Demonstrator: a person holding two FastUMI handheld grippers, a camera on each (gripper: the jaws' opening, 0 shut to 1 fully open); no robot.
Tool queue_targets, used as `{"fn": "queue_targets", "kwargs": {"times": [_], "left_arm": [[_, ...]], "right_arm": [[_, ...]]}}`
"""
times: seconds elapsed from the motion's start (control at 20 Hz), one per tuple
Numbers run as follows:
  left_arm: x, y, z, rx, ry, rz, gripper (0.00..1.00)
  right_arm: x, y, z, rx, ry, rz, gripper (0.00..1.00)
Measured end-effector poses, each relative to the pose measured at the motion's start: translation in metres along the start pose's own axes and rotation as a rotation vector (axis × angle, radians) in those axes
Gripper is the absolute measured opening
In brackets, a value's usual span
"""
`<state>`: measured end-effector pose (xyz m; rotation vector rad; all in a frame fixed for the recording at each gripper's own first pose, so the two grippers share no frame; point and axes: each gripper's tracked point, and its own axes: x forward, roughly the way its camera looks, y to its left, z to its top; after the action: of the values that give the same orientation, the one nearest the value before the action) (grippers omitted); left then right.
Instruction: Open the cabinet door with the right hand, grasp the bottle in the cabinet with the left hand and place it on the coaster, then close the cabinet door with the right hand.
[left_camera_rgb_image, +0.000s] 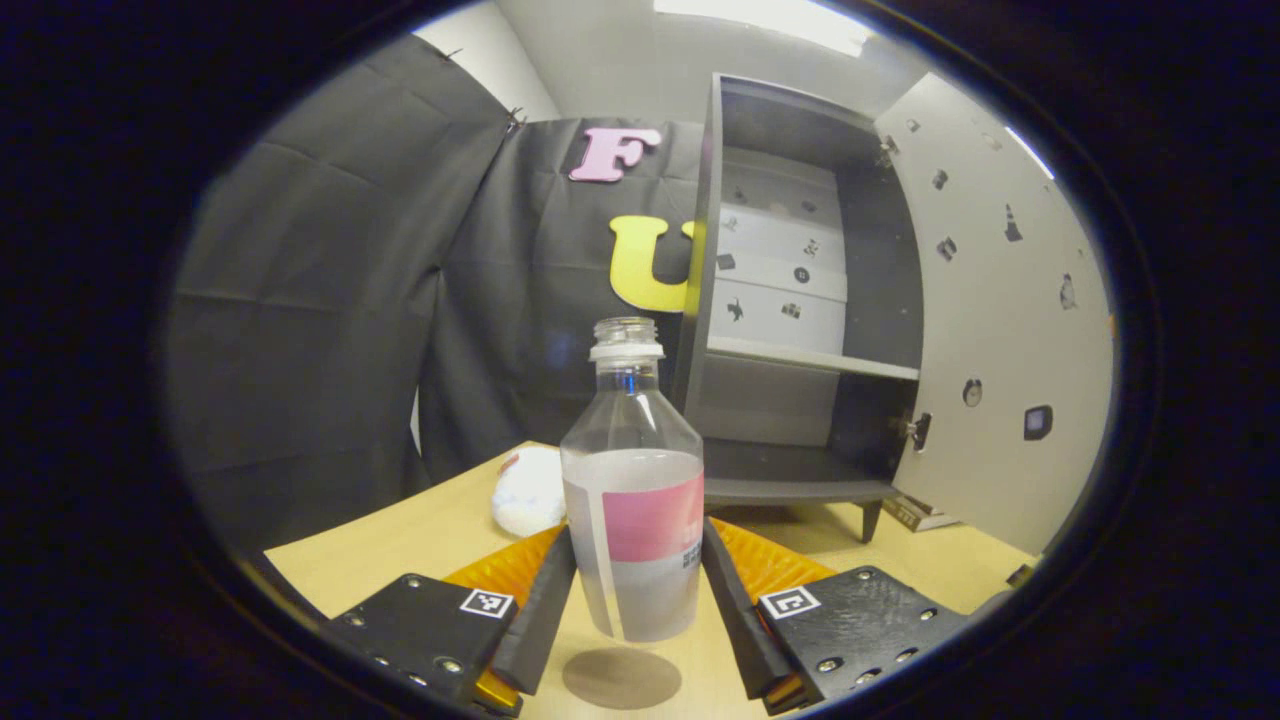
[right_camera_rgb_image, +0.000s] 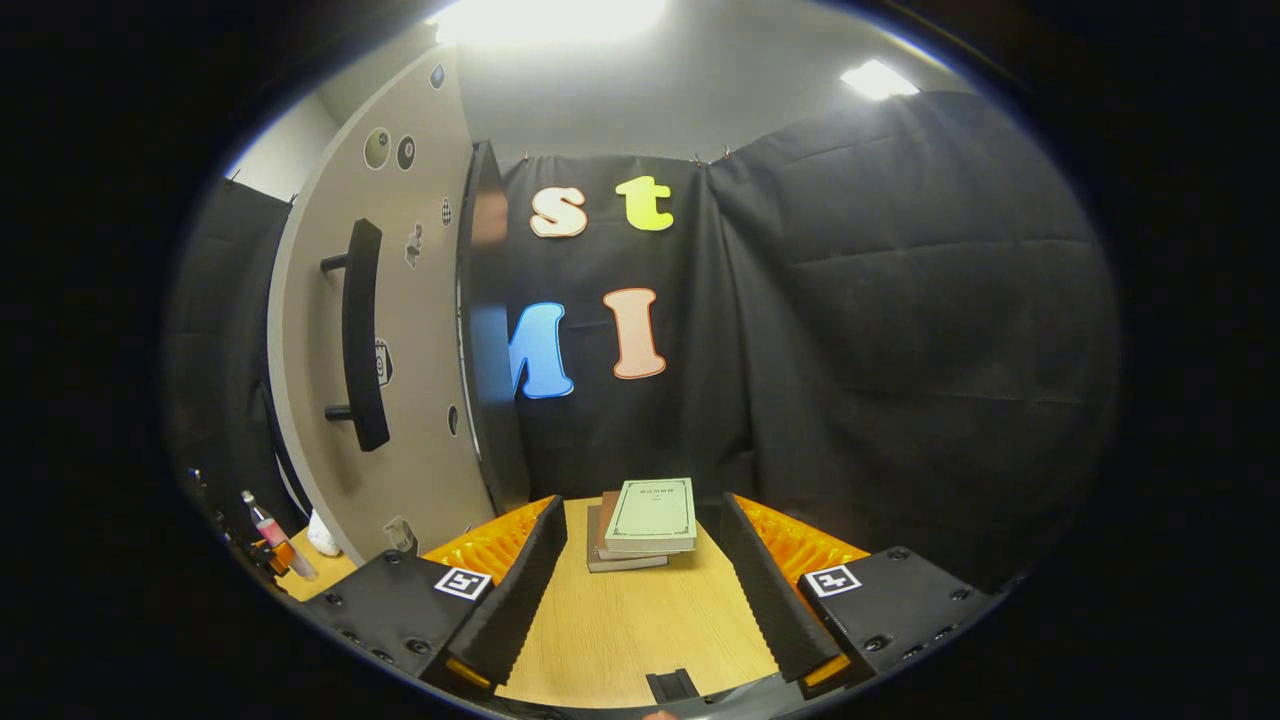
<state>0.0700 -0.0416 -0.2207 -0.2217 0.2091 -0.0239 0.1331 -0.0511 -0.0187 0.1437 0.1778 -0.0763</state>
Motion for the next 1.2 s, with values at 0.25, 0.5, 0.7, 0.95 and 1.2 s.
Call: {"fn": "queue_targets", "kwargs": {"times": [0.25, 0.5, 0.7, 0.95, 1.2], "left_arm": [[0.005, 0.007, -0.041, 0.013, 0.058, 0.024, 0.72], [0.009, 0.01, -0.072, 0.031, 0.102, 0.044, 0.74], [0.007, 0.01, -0.087, 0.026, 0.118, 0.055, 0.75], [0.003, 0.01, -0.091, 0.037, 0.106, 0.073, 0.75], [-0.002, 0.005, -0.077, 0.048, 0.094, 0.082, 0.81]], "right_arm": [[0.005, 0.005, -0.009, -0.026, 0.024, 0.004, 0.98], [0.005, 0.006, -0.011, -0.025, 0.036, 0.001, 0.98], [0.005, 0.005, -0.014, -0.027, 0.038, -0.013, 0.98], [0.004, 0.011, -0.015, -0.034, 0.04, -0.003, 0.98], [0.004, 0.014, -0.014, -0.041, 0.036, 0.011, 0.98]]}}
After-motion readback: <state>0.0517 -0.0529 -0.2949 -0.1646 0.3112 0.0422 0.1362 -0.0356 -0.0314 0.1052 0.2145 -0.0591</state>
